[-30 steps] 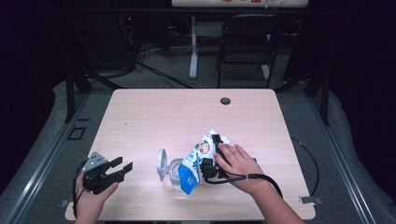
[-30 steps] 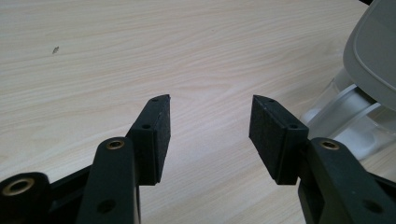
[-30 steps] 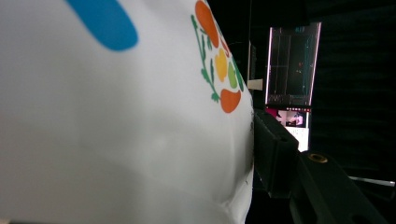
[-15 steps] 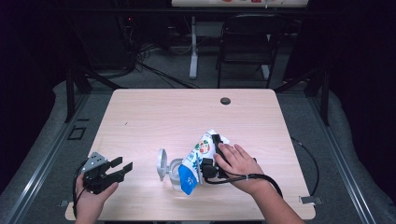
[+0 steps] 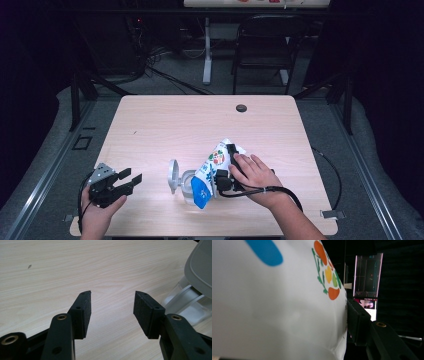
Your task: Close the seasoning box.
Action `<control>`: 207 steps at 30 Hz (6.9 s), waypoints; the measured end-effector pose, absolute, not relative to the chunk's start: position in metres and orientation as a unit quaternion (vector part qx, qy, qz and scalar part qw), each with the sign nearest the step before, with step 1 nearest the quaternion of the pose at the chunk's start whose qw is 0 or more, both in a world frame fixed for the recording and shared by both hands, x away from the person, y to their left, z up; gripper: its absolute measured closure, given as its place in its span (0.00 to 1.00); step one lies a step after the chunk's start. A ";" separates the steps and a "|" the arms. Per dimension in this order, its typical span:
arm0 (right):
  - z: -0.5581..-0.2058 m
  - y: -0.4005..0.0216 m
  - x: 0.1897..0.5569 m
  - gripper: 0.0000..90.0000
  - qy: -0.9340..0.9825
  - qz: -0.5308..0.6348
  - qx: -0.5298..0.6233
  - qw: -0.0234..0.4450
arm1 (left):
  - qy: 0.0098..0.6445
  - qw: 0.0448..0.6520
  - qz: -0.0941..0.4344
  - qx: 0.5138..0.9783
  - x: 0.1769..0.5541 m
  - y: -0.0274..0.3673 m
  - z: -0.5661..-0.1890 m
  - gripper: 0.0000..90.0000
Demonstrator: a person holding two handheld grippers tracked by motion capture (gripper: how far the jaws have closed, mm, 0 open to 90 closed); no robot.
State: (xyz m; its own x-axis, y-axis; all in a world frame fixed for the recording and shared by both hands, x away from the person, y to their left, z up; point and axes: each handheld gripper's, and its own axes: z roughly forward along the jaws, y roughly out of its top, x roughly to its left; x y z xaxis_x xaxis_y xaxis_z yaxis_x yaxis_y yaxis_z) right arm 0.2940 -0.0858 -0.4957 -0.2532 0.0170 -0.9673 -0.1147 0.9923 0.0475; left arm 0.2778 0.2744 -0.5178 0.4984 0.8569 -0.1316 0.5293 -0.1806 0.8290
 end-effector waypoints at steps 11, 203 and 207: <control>-0.495 -0.085 0.294 0.65 0.788 0.053 -0.031 0.612 | 0.465 0.440 0.187 0.745 0.278 0.274 -0.518 0.54; -0.486 -0.073 0.289 0.68 0.758 0.019 -0.092 0.645 | 0.466 0.445 0.189 0.741 0.278 0.275 -0.517 0.54; -0.486 -0.074 0.288 0.68 0.760 0.021 -0.089 0.643 | 0.466 0.445 0.189 0.741 0.278 0.275 -0.517 0.54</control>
